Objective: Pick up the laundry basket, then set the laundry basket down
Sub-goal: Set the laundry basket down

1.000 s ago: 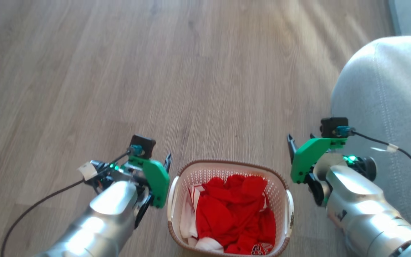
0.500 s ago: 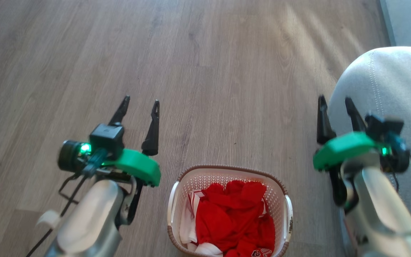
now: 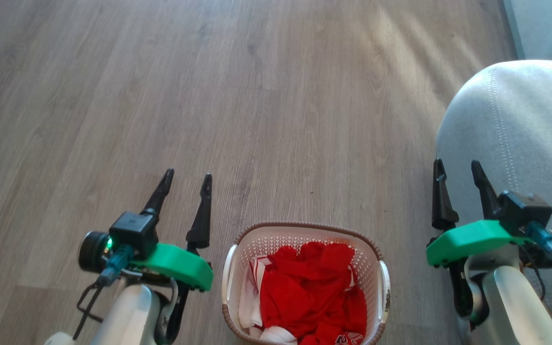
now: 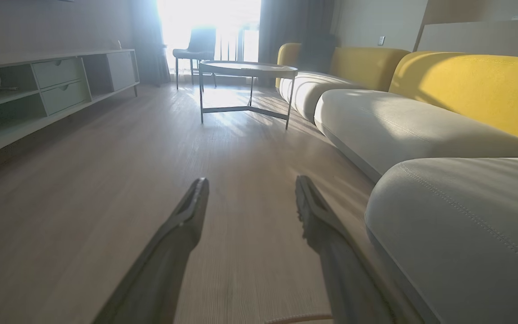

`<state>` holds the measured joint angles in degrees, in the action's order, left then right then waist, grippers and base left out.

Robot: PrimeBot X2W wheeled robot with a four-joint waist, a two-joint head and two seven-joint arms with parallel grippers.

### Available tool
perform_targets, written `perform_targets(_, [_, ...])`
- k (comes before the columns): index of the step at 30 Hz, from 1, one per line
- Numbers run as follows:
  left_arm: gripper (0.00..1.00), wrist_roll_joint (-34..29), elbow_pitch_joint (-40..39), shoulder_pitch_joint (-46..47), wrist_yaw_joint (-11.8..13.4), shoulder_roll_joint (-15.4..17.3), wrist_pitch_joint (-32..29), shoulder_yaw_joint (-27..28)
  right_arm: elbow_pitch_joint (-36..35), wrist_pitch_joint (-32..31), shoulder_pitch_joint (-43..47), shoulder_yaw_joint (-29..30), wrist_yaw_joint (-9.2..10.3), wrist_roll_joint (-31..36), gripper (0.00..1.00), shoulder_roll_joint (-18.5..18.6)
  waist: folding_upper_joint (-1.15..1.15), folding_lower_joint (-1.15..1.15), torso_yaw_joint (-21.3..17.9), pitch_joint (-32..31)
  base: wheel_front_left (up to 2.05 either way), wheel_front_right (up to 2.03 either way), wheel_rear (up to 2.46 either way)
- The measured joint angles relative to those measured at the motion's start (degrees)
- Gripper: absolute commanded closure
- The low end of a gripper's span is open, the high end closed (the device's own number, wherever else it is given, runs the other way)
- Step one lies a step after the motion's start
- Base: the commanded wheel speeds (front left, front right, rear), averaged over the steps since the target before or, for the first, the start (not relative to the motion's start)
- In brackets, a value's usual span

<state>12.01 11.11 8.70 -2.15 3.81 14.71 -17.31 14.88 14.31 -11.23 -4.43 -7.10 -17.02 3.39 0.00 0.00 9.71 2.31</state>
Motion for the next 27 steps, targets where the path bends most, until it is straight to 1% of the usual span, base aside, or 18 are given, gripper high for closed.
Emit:
perform_targets(3, [0.00,-0.54,0.14,-0.54,-0.36,-0.70,0.00,1.54,-1.05,0.00,0.99,0.11,0.00,-0.16,0.00,-0.03,0.00,0.00,-0.36,0.10,0.00,0.00,0.00])
perform_targets(7, [0.00,-2.00,-0.47,-0.66,-0.43,-0.82,0.00,1.58,-1.30,0.00,1.26,1.12,0.00,0.24,0.00,-0.11,0.00,0.00,-0.63,0.10,0.00,0.00,0.00])
perform_targets(15, [0.00,-1.64,-1.69,-2.11,0.68,-0.85,0.00,1.27,-1.88,0.00,3.44,0.69,0.00,0.25,0.00,-0.13,0.00,0.00,-1.39,0.11,0.00,0.00,0.00])
perform_targets(27, [0.00,-1.24,-1.94,-2.13,0.20,-0.85,0.00,1.10,-2.23,0.00,3.44,0.53,0.00,0.92,0.00,-0.14,0.00,0.00,-1.35,0.17,0.00,0.00,0.00])
